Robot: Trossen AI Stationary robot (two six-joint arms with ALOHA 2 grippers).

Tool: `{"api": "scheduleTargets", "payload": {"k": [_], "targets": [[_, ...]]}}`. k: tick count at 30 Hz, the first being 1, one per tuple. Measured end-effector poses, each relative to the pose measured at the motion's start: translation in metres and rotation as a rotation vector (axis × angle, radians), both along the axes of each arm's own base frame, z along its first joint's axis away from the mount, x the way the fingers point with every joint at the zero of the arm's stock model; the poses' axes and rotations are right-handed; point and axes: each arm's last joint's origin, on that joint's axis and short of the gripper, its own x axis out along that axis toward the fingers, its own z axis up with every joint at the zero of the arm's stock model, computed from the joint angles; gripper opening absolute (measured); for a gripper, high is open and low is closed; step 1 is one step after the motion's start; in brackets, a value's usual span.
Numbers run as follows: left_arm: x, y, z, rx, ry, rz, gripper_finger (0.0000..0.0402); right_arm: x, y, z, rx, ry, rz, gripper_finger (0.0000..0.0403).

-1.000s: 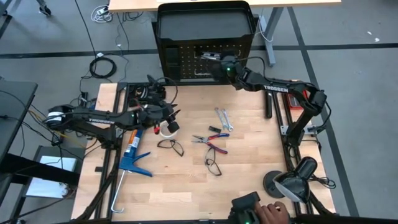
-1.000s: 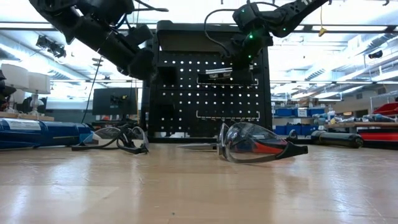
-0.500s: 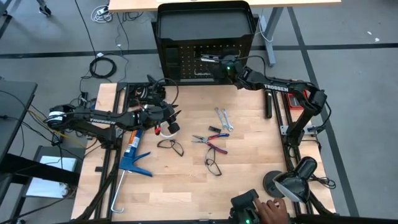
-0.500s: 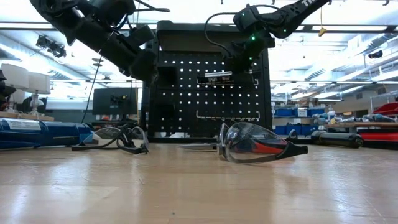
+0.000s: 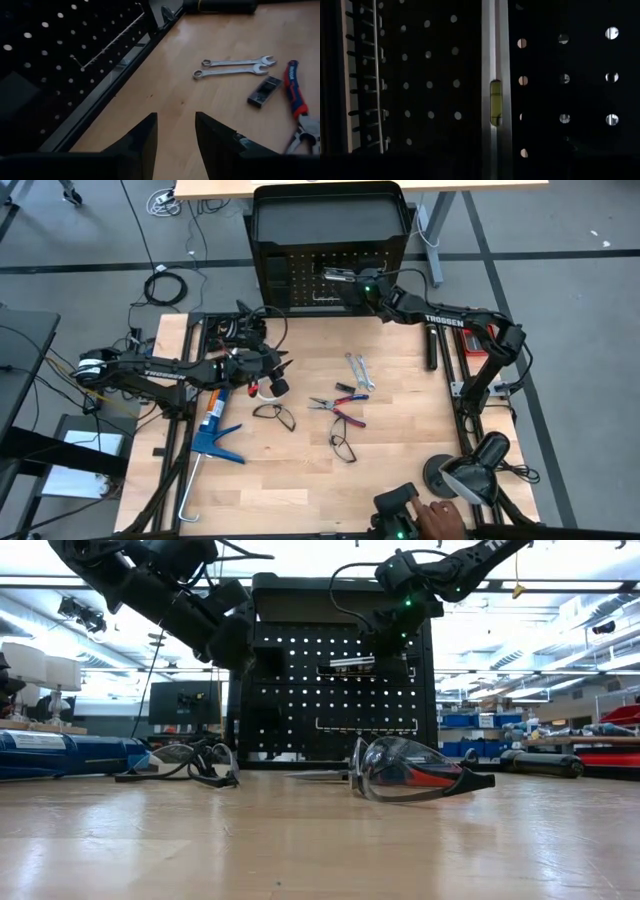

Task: Hang tools onto peg board
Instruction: Hang the spirit level on the peg board, then put the top safety goggles on the peg board bin

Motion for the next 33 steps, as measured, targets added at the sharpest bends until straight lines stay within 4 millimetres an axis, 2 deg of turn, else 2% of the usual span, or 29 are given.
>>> {"api": "scheduleTargets", "payload": {"k": [10,20,28,33], "targets": [[0.001,-0.002,0.000,-0.042,-0.013,-0.049,0.0135,0.000,-0.001,0.000,0.042,-0.087,-0.020,0.0196],[0.001,-0.001,0.000,-0.042,-0.014,-0.049,0.0135,0.007,0.012,-0.002,0.035,-0.051,-0.025,0.0279],[0.001,-0.001,0.000,-0.041,-0.014,-0.047,0.0135,0.019,0.043,-0.002,0.085,-0.066,0.023,0.0325],[0.000,-0.001,-0.001,-0.038,-0.008,-0.040,0.0135,0.018,0.075,0.000,0.274,-0.148,0.078,0.0330]]}}
